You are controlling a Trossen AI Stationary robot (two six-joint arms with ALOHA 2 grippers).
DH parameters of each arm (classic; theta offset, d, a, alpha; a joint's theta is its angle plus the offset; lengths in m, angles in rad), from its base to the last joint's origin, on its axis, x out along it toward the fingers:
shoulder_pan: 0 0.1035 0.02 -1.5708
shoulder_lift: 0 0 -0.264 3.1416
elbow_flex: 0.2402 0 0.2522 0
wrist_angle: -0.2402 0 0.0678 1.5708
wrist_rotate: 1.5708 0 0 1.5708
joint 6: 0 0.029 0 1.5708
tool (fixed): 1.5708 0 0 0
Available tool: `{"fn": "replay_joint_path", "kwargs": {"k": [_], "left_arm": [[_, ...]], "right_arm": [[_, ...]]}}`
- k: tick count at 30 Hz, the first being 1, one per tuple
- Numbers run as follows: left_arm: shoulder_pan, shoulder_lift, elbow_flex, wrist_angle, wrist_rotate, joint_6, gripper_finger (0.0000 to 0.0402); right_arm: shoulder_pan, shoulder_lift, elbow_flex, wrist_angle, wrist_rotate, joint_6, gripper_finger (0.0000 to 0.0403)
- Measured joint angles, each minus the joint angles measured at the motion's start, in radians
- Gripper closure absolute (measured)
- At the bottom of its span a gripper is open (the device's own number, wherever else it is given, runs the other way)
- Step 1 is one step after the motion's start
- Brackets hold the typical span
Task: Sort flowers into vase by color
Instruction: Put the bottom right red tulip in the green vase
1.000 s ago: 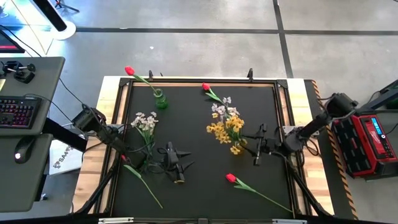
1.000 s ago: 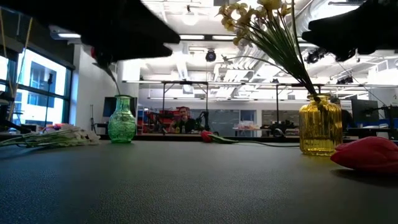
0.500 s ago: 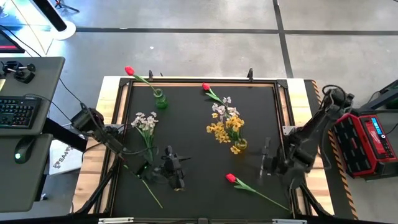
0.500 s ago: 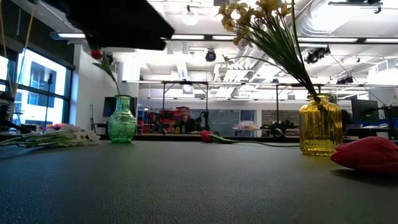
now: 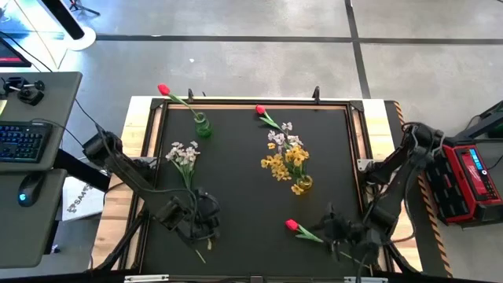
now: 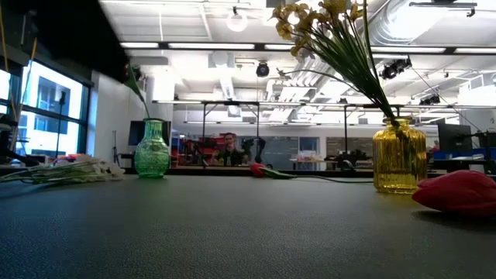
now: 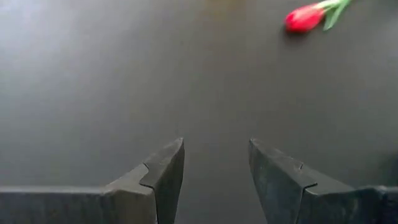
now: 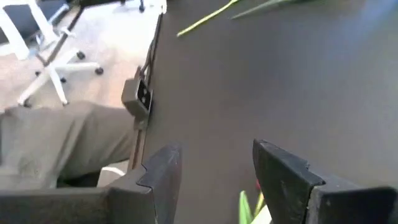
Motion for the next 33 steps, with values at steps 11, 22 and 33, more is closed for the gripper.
{"fn": "replay_joint_path", "kwargs": {"k": [11, 22, 33], "left_arm": [[-0.013, 0.047, 0.0, -0.081, -0.112, -0.055, 0.0236], [0.006, 0.088, 0.0, -0.079, -0.116, -0.032, 0.0236], [-0.021, 0.088, -0.053, -0.069, -0.14, -0.089, 0.0236]], "right_arm": [[-0.018, 0.256, 0.033, -0.151, -0.271, 0.357, 0.0218], [-0.09, 0.341, 0.034, -0.246, -0.446, 0.423, 0.0231], [-0.093, 0.344, 0.033, -0.215, -0.419, 0.389, 0.0394]]}}
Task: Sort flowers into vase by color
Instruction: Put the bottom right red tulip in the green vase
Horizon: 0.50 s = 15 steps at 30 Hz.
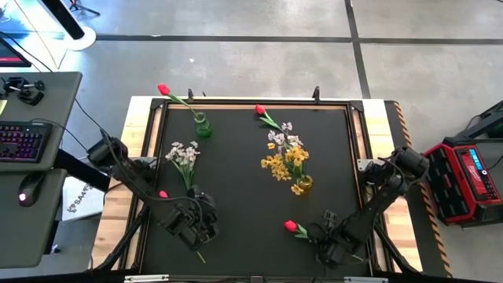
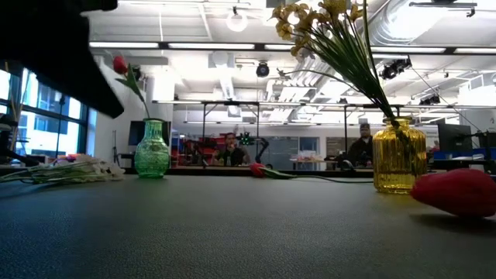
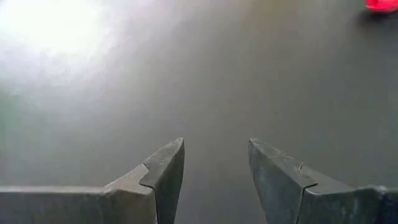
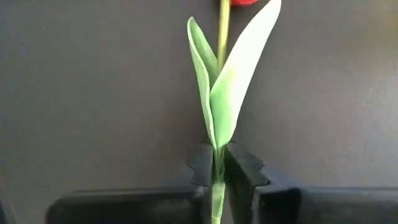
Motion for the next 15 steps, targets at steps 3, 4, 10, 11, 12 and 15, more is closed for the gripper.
{"fn": "replay_joint_path", "kwargs": {"k": [3, 4, 10, 11, 12, 15], "left_arm": [[-0.012, 0.001, -0.048, 0.049, -0.005, -0.021, 0.0236], [-0.016, 0.001, -0.064, 0.082, -0.012, -0.018, 0.0236], [-0.032, 0.001, -0.159, 0.371, -0.129, 0.14, 0.0236], [-0.031, 0.001, -0.176, 0.429, -0.148, 0.189, 0.0236], [-0.031, 0.001, -0.192, 0.491, -0.164, 0.241, 0.0236], [-0.019, 0.001, -0.245, 0.726, -0.195, 0.414, 0.0236]], "right_arm": [[-0.001, 0.002, -0.001, 0.055, 0.036, -0.024, 0.0388], [-0.002, 0.002, -0.001, 0.073, 0.053, -0.034, 0.0387], [-0.039, -0.013, -0.001, 0.202, 0.277, -0.212, 0.0397], [-0.053, -0.024, -0.001, 0.219, 0.317, -0.252, 0.0396], [-0.067, -0.038, -0.001, 0.238, 0.352, -0.296, 0.0396], [-0.11, -0.089, -0.001, 0.341, 0.454, -0.463, 0.04]]}}
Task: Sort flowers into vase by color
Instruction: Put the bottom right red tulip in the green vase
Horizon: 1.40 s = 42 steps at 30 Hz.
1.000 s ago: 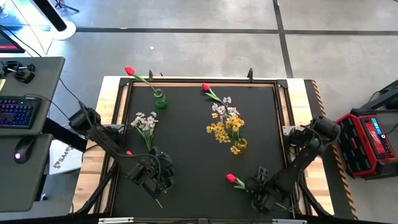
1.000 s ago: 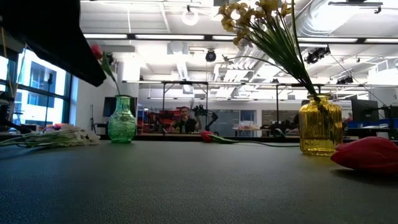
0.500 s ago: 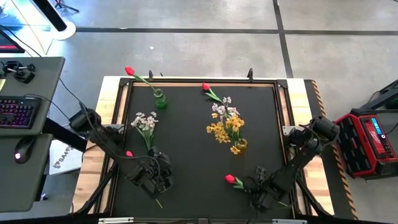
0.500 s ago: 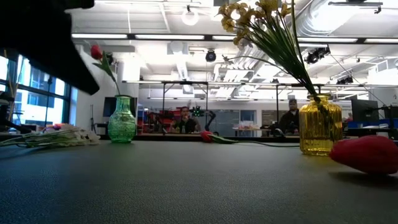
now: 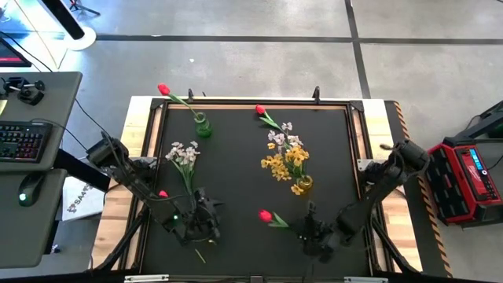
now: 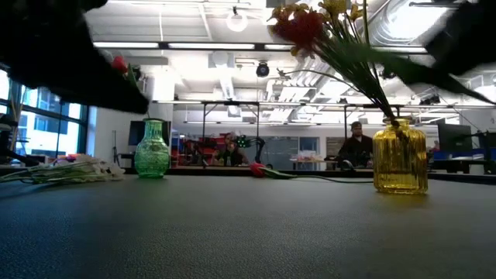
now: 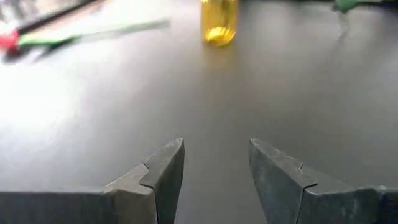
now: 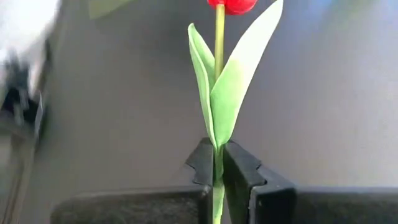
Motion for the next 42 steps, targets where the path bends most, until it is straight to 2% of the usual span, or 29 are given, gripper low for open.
{"fn": "replay_joint_path", "kwargs": {"k": [3, 6, 10, 14, 16, 18, 23, 27, 34, 38, 42], "left_arm": [[0.014, 0.0, -0.062, 0.249, 0.014, 0.184, 0.0236], [0.029, 0.0, -0.12, 0.478, 0.041, 0.324, 0.0236], [0.054, 0.0, -0.146, 0.695, 0.127, 0.482, 0.0236], [0.074, 0.015, -0.124, 0.84, 0.246, 0.648, 0.0236], [0.079, 0.036, -0.095, 0.885, 0.255, 0.734, 0.0236], [0.09, 0.07, -0.041, 0.894, 0.259, 0.799, 0.0236], [0.109, 0.161, 0.099, 0.888, 0.285, 0.956, 0.0236], [0.111, 0.184, 0.185, 0.888, 0.286, 1.036, 0.0236], [0.118, 0.173, 0.219, 0.898, 0.289, 1.033, 0.0236], [0.128, 0.175, 0.219, 0.92, 0.361, 1.031, 0.0236], [0.128, 0.174, 0.219, 0.933, 0.373, 1.029, 0.0244]], "right_arm": [[-0.04, -0.043, 0.0, 0.187, 0.08, -0.218, 0.04], [-0.068, -0.06, 0.0, 0.443, 0.086, -0.476, 0.0401], [-0.087, -0.057, 0.0, 0.794, -0.001, -0.807, 0.0401], [-0.107, -0.033, 0.0, 1.043, -0.157, -1.001, 0.0402], [-0.121, -0.019, 0.0, 1.1, -0.232, -1.033, 0.0402], [-0.133, -0.005, 0.0, 1.124, -0.262, -1.039, 0.0402], [-0.148, 0.034, 0.0, 1.136, -0.259, -1.031, 0.0402], [-0.142, 0.061, 0.0, 1.127, -0.217, -1.012, 0.0402], [-0.112, 0.124, 0.0, 1.181, -0.124, -1.007, 0.0402], [-0.112, 0.171, 0.0, 1.262, -0.104, -1.016, 0.0402], [-0.11, 0.193, 0.0, 1.316, -0.085, -1.037, 0.0402]]}}
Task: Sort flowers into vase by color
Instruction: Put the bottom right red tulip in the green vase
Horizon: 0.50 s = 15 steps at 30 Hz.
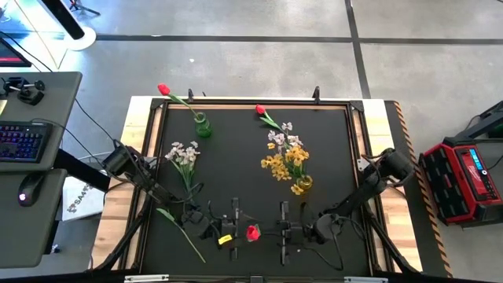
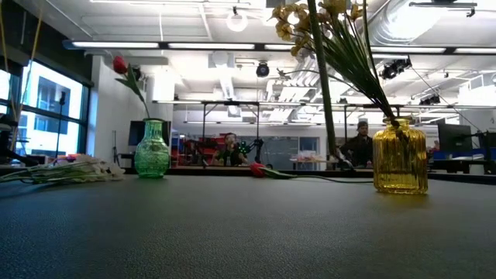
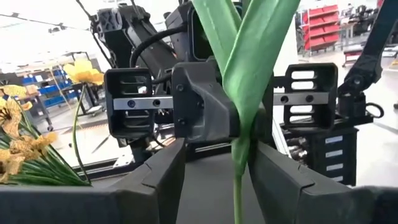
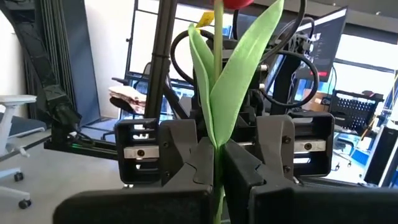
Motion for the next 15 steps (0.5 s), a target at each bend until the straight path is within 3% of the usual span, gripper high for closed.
{"fn": "replay_joint_path", "kwargs": {"k": [6, 15], "left_arm": [[-0.005, 0.0, 0.0, 0.003, 0.016, -0.006, 0.0289], [-0.007, 0.0, 0.0, -0.005, 0.045, -0.007, 0.039]], "right_arm": [[0.0, 0.0, 0.0, -0.003, 0.004, 0.006, 0.0402], [-0.002, -0.001, 0.0, -0.03, 0.002, 0.012, 0.0395]]}}
